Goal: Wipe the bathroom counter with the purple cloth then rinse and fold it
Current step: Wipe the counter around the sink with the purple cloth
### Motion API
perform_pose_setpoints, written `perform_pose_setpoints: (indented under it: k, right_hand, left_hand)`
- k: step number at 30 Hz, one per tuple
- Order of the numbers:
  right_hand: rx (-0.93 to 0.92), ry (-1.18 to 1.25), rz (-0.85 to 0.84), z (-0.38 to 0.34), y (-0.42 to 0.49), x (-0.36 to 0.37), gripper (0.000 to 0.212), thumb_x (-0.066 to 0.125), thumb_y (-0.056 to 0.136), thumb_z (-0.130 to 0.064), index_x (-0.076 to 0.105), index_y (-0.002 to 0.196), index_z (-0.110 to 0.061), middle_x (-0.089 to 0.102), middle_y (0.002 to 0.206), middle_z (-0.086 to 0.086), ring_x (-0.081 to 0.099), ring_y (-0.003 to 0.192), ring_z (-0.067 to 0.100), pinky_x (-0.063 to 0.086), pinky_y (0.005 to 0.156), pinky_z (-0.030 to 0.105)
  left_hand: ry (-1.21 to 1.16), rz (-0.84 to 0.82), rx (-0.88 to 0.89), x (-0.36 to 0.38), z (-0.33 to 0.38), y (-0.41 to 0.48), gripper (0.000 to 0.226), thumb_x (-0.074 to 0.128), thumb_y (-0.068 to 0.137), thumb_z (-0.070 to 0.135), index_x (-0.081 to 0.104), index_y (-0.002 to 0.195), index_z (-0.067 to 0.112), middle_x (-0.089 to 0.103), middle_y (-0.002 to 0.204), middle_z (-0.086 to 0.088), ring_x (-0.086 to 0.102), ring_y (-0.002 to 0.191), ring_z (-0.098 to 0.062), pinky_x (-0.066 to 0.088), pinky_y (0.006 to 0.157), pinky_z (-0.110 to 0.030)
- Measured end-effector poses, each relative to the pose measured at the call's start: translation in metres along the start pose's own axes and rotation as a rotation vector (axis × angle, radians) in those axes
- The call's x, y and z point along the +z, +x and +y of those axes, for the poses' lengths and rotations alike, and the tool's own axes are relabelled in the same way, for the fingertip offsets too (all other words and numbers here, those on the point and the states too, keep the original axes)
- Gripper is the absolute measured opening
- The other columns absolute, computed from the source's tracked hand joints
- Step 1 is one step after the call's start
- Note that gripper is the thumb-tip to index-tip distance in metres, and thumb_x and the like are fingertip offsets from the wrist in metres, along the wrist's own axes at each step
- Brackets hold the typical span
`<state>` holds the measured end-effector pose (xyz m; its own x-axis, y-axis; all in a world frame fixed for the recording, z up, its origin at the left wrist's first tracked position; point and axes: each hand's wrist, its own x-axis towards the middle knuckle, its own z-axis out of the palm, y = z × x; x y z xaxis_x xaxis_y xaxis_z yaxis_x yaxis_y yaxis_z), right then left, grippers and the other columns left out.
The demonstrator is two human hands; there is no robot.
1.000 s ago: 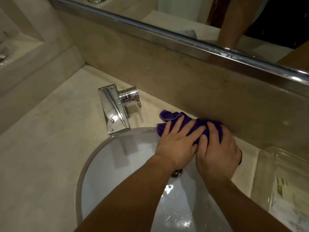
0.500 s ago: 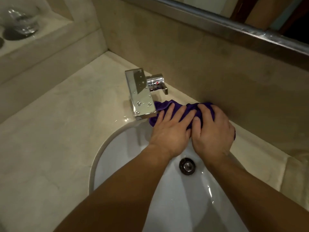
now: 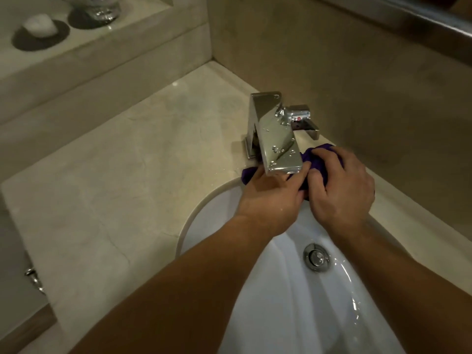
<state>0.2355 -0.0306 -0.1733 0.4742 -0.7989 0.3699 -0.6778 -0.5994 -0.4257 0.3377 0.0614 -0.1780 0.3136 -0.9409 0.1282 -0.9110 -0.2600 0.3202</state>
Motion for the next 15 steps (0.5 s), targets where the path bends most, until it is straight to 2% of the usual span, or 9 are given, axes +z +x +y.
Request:
perform_pose_setpoints:
  k: [3,5,7,9,11,15]
  right_hand:
    - [-0.029,0.006,-0.001,-0.005,-0.002,0.004,0.044,0.047,0.087,-0.034,0.067,0.123,-0.021,0.064,0.129,0.006,0.058,0.116,0.031,0.046,0.093,0.047]
    - [-0.042,0.012,0.000,-0.008,-0.004,0.006,0.044,0.046,0.087,-0.035,0.067,0.123,-0.020,0.064,0.129,0.007,0.058,0.116,0.032,0.044,0.093,0.046]
    - [-0.053,0.018,-0.001,-0.013,-0.006,0.008,0.045,0.045,0.087,-0.036,0.067,0.123,-0.020,0.064,0.129,0.007,0.058,0.116,0.032,0.043,0.093,0.045]
    - [-0.071,0.016,-0.013,-0.019,-0.009,0.011,0.045,0.046,0.088,-0.036,0.066,0.124,-0.018,0.063,0.130,0.007,0.058,0.117,0.032,0.044,0.092,0.045]
    - [-0.084,-0.002,-0.039,-0.025,-0.011,0.015,0.045,0.046,0.089,-0.036,0.066,0.123,-0.017,0.063,0.129,0.007,0.057,0.116,0.030,0.045,0.090,0.045]
    - [-0.090,-0.062,-0.102,-0.043,-0.015,0.026,0.045,0.040,0.090,-0.041,0.069,0.111,-0.013,0.066,0.109,0.009,0.058,0.098,0.031,0.042,0.078,0.039]
  left_hand:
    - [0.036,0.087,0.040,-0.002,-0.009,-0.004,0.051,0.067,0.090,0.031,0.058,0.138,0.017,0.066,0.134,-0.010,0.063,0.119,-0.033,0.049,0.102,-0.043]
    - [0.068,0.119,0.093,-0.002,-0.016,-0.008,0.048,0.061,0.090,0.031,0.061,0.135,0.014,0.069,0.128,-0.011,0.064,0.115,-0.031,0.049,0.102,-0.041]
    - [0.038,0.112,0.138,-0.004,-0.025,-0.012,0.051,0.050,0.092,0.031,0.056,0.139,0.013,0.064,0.134,-0.011,0.057,0.122,-0.030,0.041,0.110,-0.041]
    - [-0.021,0.081,0.161,-0.007,-0.036,-0.017,0.051,0.050,0.094,0.029,0.053,0.142,0.013,0.058,0.142,-0.009,0.049,0.130,-0.028,0.034,0.116,-0.040]
    - [-0.042,0.075,0.187,-0.012,-0.046,-0.021,0.047,0.051,0.095,0.025,0.055,0.140,0.011,0.057,0.141,-0.009,0.048,0.130,-0.028,0.034,0.116,-0.041]
    - [-0.049,0.085,0.210,-0.018,-0.064,-0.033,0.044,0.051,0.099,0.020,0.057,0.140,0.006,0.059,0.140,-0.011,0.049,0.132,-0.029,0.035,0.115,-0.043]
